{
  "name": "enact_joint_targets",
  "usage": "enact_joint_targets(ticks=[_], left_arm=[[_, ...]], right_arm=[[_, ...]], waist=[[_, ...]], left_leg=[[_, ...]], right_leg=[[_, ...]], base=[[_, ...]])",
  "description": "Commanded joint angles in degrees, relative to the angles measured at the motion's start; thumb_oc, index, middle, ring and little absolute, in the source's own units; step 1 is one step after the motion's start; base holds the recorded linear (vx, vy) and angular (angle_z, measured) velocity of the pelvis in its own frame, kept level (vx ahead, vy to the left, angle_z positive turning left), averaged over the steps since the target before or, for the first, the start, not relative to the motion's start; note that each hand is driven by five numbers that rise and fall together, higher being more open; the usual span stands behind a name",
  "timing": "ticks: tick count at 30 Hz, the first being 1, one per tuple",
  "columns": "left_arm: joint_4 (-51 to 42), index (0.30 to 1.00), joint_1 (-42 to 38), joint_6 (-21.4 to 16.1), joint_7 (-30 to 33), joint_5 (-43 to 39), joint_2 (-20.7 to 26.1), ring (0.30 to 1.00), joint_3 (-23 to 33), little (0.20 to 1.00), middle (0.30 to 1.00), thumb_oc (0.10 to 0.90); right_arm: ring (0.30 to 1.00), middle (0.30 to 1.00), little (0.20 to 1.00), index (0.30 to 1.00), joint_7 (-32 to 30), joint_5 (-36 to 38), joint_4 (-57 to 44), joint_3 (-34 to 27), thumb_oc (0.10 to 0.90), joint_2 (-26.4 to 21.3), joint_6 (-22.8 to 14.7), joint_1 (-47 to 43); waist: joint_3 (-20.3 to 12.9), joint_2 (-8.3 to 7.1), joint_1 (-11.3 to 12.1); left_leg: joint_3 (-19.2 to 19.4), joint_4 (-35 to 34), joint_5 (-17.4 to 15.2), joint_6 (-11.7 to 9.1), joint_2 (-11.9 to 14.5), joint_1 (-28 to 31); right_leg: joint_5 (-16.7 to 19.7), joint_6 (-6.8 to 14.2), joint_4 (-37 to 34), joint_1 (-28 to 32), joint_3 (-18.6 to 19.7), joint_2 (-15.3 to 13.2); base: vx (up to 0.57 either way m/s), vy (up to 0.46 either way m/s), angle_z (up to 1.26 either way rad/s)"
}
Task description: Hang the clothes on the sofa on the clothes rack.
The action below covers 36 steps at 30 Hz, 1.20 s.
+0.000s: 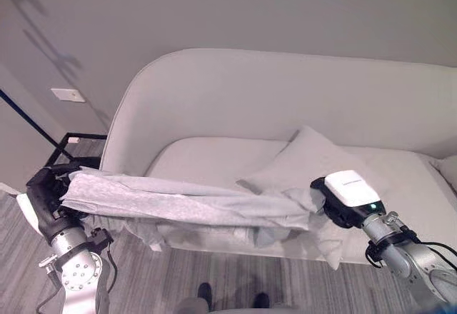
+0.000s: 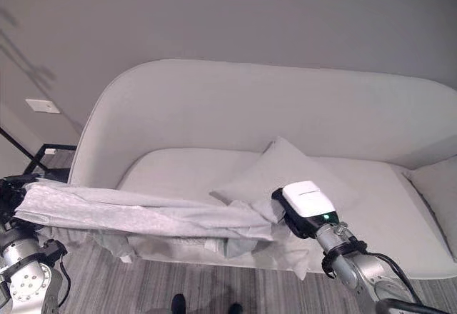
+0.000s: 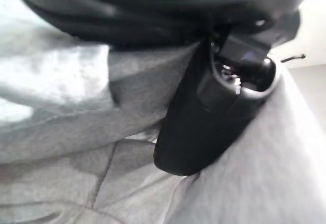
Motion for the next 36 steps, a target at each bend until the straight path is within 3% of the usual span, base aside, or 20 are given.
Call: enact_joint_targets(ticks=[1,2,3,5,7,10,12,14,16,17,19,22,23,24,26,27,28,29,31,36], left_arm=[[-5.4,0.3,-4.4,-6.2,4.9,5.2,6.6,0.3,2.5,0.3,0.3,0.4],[-5.2,0.3,-4.6,-6.4,5.2,5.3,6.6,0.3,2.3,0.3,0.3,0.4],[-4.9,0.3,-5.1,-6.6,6.4,5.0,6.7,0.3,1.6,0.3,0.3,0.4],[-4.8,0.3,-5.8,-6.7,8.1,5.7,6.6,0.3,0.6,0.3,0.3,0.4],[-4.7,0.3,-6.0,-6.8,8.7,6.4,6.8,0.3,-0.4,0.3,0.3,0.4],[-4.8,0.3,-6.6,-7.0,8.7,7.5,6.4,0.3,-2.0,0.3,0.3,0.4],[-5.1,0.3,-7.3,-7.3,7.5,7.8,6.0,0.3,-5.4,0.3,0.3,0.4],[-4.7,0.3,-8.9,-6.9,6.8,7.0,6.2,0.3,-8.6,0.3,0.3,0.4],[-3.5,0.3,-10.2,-5.9,7.4,7.9,7.6,0.3,-10.1,0.3,0.3,0.4],[-3.0,0.3,-9.7,-5.6,8.0,9.6,8.9,0.3,-10.2,0.3,0.3,0.4],[-3.7,0.3,-9.2,-5.1,8.8,11.3,9.3,0.3,-10.0,0.3,0.3,0.4],[-3.8,0.3,-7.9,-4.8,7.7,11.5,8.9,0.3,-10.5,0.3,0.3,0.4],[-3.7,0.3,-6.8,-5.1,6.8,11.7,8.9,0.3,-10.6,0.3,0.3,0.4],[-3.9,0.3,-6.1,-4.7,5.9,10.9,8.8,0.3,-10.8,0.3,0.3,0.4],[-3.7,0.3,-5.9,-4.6,4.5,10.2,8.5,0.3,-11.4,0.3,0.3,0.4],[-3.7,0.3,-5.9,-4.6,4.5,10.1,8.5,0.3,-11.3,0.3,0.3,0.4],[-3.3,0.3,-6.4,-4.7,3.7,9.4,7.8,0.3,-12.0,0.3,0.3,0.4],[-3.1,0.3,-6.9,-4.8,3.4,9.1,7.5,0.3,-12.7,0.3,0.3,0.4],[-2.5,0.3,-8.2,-4.6,2.2,8.4,7.0,0.3,-15.4,0.3,0.3,0.4],[-4.1,0.3,-7.8,-5.1,-3.7,4.8,5.9,0.3,-21.4,0.3,0.3,0.4]], right_arm=[[0.3,0.3,0.3,0.3,-11.2,0.7,0.6,-3.5,0.4,2.1,3.3,-4.4],[0.3,0.3,0.3,0.3,-11.7,0.6,1.0,-3.3,0.4,2.1,3.3,-4.5],[0.3,0.3,0.3,0.3,-14.1,0.8,2.0,-3.2,0.4,2.8,4.3,-5.0],[0.3,0.3,0.3,0.3,-16.4,0.7,2.9,-2.6,0.4,2.8,4.9,-5.6],[0.3,0.3,0.3,0.3,-17.3,0.8,2.8,-2.4,0.4,2.4,5.2,-6.3],[0.3,0.3,0.3,0.3,-17.6,0.6,3.1,-2.4,0.4,1.8,5.1,-7.4],[0.3,0.3,0.3,0.3,-18.0,0.6,4.1,-3.9,0.4,2.5,5.5,-5.9],[0.3,0.3,0.3,0.3,-18.0,1.0,5.1,-4.3,0.4,5.2,7.0,-4.9],[0.3,0.3,0.3,0.3,-18.2,2.1,6.3,-3.6,0.4,8.1,7.9,-4.9],[0.3,0.3,0.3,0.3,-17.7,2.5,6.3,-1.8,0.4,9.7,7.8,-5.0],[0.3,0.3,0.3,0.3,-18.2,1.9,7.1,-0.2,0.4,9.7,7.9,-6.1],[0.3,0.3,0.3,0.3,-17.6,2.4,6.6,0.0,0.4,10.4,7.4,-5.8],[0.3,0.3,0.3,0.3,-17.8,3.2,6.3,-0.3,0.4,10.1,6.4,-5.9],[0.3,0.3,0.3,0.3,-17.9,5.1,5.9,0.1,0.4,10.0,5.1,-6.7],[0.3,0.3,0.3,0.3,-17.1,4.9,6.7,1.7,0.4,9.7,4.5,-7.9],[0.3,0.3,0.3,0.3,-17.1,4.9,6.8,1.8,0.4,9.7,4.5,-8.0],[0.3,0.3,0.3,0.3,-17.1,5.2,6.9,2.6,0.4,9.2,3.7,-8.4],[0.3,0.3,0.3,0.3,-17.3,5.6,6.8,2.7,0.4,8.9,3.4,-8.6],[0.3,0.3,0.3,0.3,-17.6,6.4,5.8,3.3,0.4,8.3,3.0,-9.2],[0.3,0.3,0.3,0.3,-16.7,6.5,4.2,5.5,0.4,8.4,2.6,-9.4]], waist=[[-2.9,-2.75,-0.7],[-2.9,-2.53,-1.0],[-2.8,-1.56,-1.0],[-2.5,-0.35,-1.2],[-2.8,0.8,-0.9],[-3.5,2.24,-1.1],[-4.0,2.9,-1.8],[-4.0,1.91,-1.7],[-3.6,0.06,-1.6],[-2.5,-1.34,-1.6],[-1.3,-1.79,-0.7],[-1.2,-2.06,-0.8],[-1.1,-2.04,-0.6],[-0.8,-2.04,-0.3],[-0.8,-2.76,-0.3],[-0.8,-2.79,-0.3],[-0.5,-3.89,-1.2],[-0.3,-4.45,-1.7],[0.2,-5.02,-2.4],[-0.8,-5.11,-3.2]], left_leg=[[-4.4,2.2,4.2,-2.0,10.3,1.2],[-4.8,1.5,4.7,-2.4,10.7,1.3],[-7.8,0.3,9.3,-3.9,15.1,1.1],[-11.4,-1.7,15.6,-6.4,19.5,1.0],[-16.0,-3.3,18.0,-8.0,20.7,1.6],[-20.9,-3.9,14.3,-9.4,19.8,2.4],[-19.2,-3.4,5.2,-10.0,18.3,2.3],[-18.2,-4.1,1.2,-9.0,15.5,3.1],[-17.0,-5.2,-0.3,-6.7,11.3,4.2],[-15.9,-6.6,-0.8,-4.1,6.9,6.0],[-14.3,-6.9,-0.7,-2.0,3.6,7.3],[-14.4,-7.0,-1.1,-0.2,1.3,7.9],[-14.1,-7.0,-0.7,0.5,0.6,7.8],[-13.0,-7.0,-0.4,2.0,-1.1,7.7],[-12.7,-7.0,0.2,2.7,-2.5,7.9],[-12.6,-7.0,0.5,2.7,-2.5,7.7],[-13.0,-6.9,0.1,3.2,-4.0,8.4],[-13.4,-6.9,0.4,3.5,-5.0,8.3],[-14.4,-6.9,-0.3,4.2,-6.7,9.0],[-16.8,-4.0,-4.5,5.0,-7.9,10.5]], right_leg=[[6.0,5.5,-12.4,5.4,1.0,-2.5],[5.8,5.3,-12.2,5.4,0.7,-2.1],[5.7,6.3,-11.8,5.2,1.4,-3.8],[5.6,7.5,-11.4,5.0,1.9,-5.2],[6.0,9.1,-11.3,4.7,3.5,-6.6],[7.4,10.3,-11.0,4.3,4.4,-8.2],[9.0,12.3,-10.8,4.9,3.0,-12.1],[12.5,13.3,-10.0,4.9,2.6,-15.7],[19.0,13.3,-8.7,4.1,2.2,-19.8],[24.6,13.3,-6.8,2.4,2.2,-23.1],[24.7,12.8,-4.8,1.2,-0.2,-24.0],[17.6,10.7,-2.6,1.3,0.6,-19.2],[13.5,9.0,-1.0,0.8,1.0,-15.8],[7.6,7.1,1.8,0.3,0.2,-8.7],[4.5,5.1,3.2,-1.3,0.5,-2.5],[4.7,4.9,3.2,-1.6,0.6,-2.5],[3.4,4.0,2.8,-3.4,4.3,3.5],[4.2,3.8,2.0,-4.4,6.2,5.5],[5.4,3.2,0.5,-5.8,8.2,8.0],[5.2,1.6,-3.7,-2.1,8.9,8.2]], base=[[-0.02,0.268,0.41],[-0.01,0.39,0.29],[-0.01,0.458,0.3],[-0.03,0.487,0.23],[-0.02,0.549,0.04],[0.0,0.436,0.04],[-0.05,0.629,0.32],[-0.11,0.608,0.59],[-0.09,0.619,0.53],[-0.04,0.52,0.33],[-0.1,0.671,-0.02],[-0.03,0.392,-0.19],[-0.03,0.487,0.16],[-0.04,0.443,-0.12],[0.0,0.271,-0.41],[0.06,0.177,-0.25],[0.07,0.143,0.05],[0.13,0.195,0.29],[0.12,0.109,0.38],[0.2,0.001,0.23]])
